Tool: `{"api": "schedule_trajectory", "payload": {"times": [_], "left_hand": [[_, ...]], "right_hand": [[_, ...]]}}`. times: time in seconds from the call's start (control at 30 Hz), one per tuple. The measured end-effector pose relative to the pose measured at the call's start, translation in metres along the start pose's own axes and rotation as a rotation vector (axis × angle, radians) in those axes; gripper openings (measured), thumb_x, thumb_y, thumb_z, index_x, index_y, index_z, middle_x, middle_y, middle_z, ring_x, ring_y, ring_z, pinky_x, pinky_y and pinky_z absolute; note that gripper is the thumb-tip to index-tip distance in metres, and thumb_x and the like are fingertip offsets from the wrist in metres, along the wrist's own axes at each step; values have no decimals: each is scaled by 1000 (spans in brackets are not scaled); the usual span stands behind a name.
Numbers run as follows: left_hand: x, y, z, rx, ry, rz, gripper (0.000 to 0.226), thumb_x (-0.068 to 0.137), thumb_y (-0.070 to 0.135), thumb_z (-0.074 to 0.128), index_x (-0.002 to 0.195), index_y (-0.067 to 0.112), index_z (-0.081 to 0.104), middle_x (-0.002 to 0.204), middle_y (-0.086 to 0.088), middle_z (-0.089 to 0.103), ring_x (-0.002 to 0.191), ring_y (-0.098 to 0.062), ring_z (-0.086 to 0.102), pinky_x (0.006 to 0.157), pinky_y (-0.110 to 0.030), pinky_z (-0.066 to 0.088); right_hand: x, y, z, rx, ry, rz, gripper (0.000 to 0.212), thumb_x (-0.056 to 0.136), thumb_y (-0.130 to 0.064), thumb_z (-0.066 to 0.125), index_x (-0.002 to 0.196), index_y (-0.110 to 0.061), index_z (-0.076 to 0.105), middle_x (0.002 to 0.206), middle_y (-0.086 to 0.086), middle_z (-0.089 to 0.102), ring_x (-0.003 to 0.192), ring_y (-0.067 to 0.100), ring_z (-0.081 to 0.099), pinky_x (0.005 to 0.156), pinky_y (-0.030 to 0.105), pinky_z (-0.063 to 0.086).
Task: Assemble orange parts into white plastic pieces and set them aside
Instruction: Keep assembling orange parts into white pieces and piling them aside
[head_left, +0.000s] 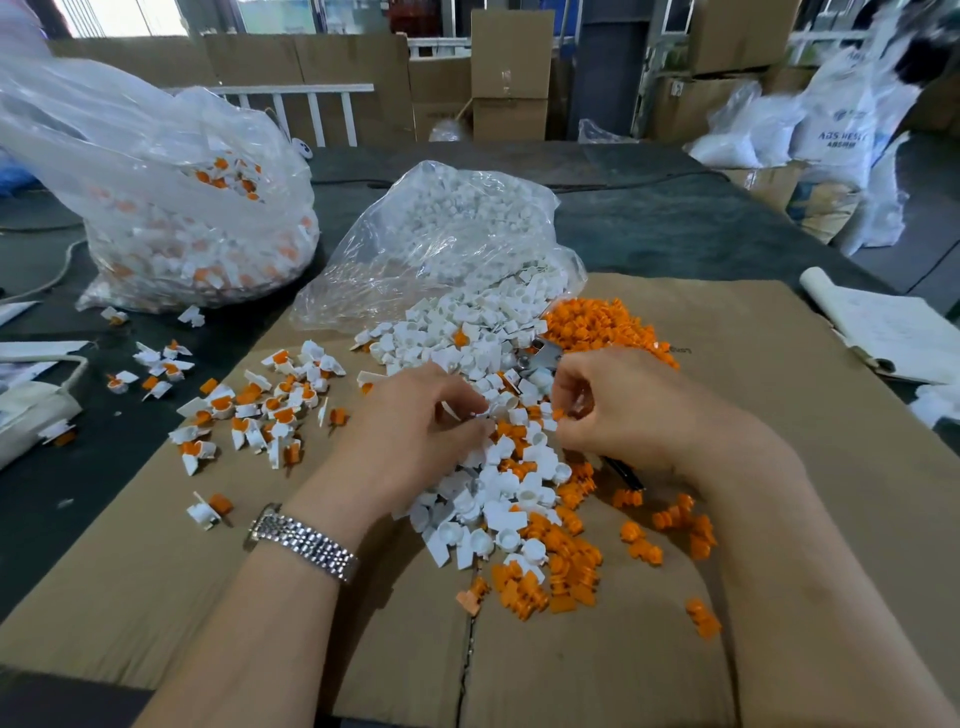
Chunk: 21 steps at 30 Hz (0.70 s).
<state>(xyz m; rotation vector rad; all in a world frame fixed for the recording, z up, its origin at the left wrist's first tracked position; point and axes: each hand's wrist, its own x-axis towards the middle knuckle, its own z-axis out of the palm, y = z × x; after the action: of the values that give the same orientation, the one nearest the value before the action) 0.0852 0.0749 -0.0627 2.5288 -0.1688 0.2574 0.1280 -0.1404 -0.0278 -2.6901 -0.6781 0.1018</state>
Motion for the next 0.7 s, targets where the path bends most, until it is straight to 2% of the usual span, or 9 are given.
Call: {"api": "schedule_trajectory", "payload": {"times": [0.13,0.2,0.3,0.37,0.43,0.5,0.57,0.63,0.7], "left_hand": [[0,1,7,79,-2,13,20,92,49,68,97,31,77,94,15,67,84,-1,61,75,-32,58],[-1,1,6,60,11,11,17,93,47,69,95,32,77,89,17,68,79,1,61,69,-27,56],[-1,2,6,71,41,0,13,96,43,67,97,32,74,83,19,67,68,2,60,57,-17,45],[0,4,6,-19,82,-62,11,98,40,65,95,31,70,78,14,70,59,-1,62,50,-15,43],[1,6,2,-260,133,-140,9,98,33,67,93,26,69,71,10,75,55,0,65,45,-13,44],[0,9,-4,-511,133,-186,6,95,25,72,93,20,71,76,11,78,66,-3,73,54,-14,54],[-2,12,-6,-655,98,-202,4,91,18,77,94,17,73,85,8,80,77,-12,77,69,-25,63],[-3,14,-6,-709,95,-199,8,88,9,79,89,16,74,93,8,79,80,-18,78,76,-39,65],[-3,15,-4,-665,110,-172,15,87,9,81,90,21,73,96,5,77,82,-19,77,76,-44,65]], "right_hand": [[3,2,0,72,125,-4,13,89,-18,70,96,-28,64,93,-11,62,89,8,59,77,27,52],[5,4,2,116,170,2,11,91,-20,71,97,-29,67,87,-14,62,86,4,60,73,21,50],[7,5,3,159,221,-9,11,91,-23,72,100,-30,70,79,-18,60,79,-2,59,67,14,44],[8,4,3,208,249,-24,12,90,-22,73,100,-28,70,83,-15,65,80,0,62,74,22,53],[8,2,2,282,279,-40,11,89,-21,74,97,-27,69,87,-9,69,79,5,66,80,31,57],[7,-1,1,393,295,-72,10,90,-18,73,95,-26,70,87,-8,72,77,5,69,82,31,58],[6,-5,0,505,293,-94,11,92,-16,70,98,-26,73,88,-7,74,79,5,70,83,29,58],[5,-8,-1,568,279,-99,13,93,-15,68,101,-24,73,89,-5,74,80,6,70,84,29,58],[5,-11,-1,609,257,-99,11,92,-14,70,101,-20,72,89,-3,74,78,8,71,84,32,59]]}}
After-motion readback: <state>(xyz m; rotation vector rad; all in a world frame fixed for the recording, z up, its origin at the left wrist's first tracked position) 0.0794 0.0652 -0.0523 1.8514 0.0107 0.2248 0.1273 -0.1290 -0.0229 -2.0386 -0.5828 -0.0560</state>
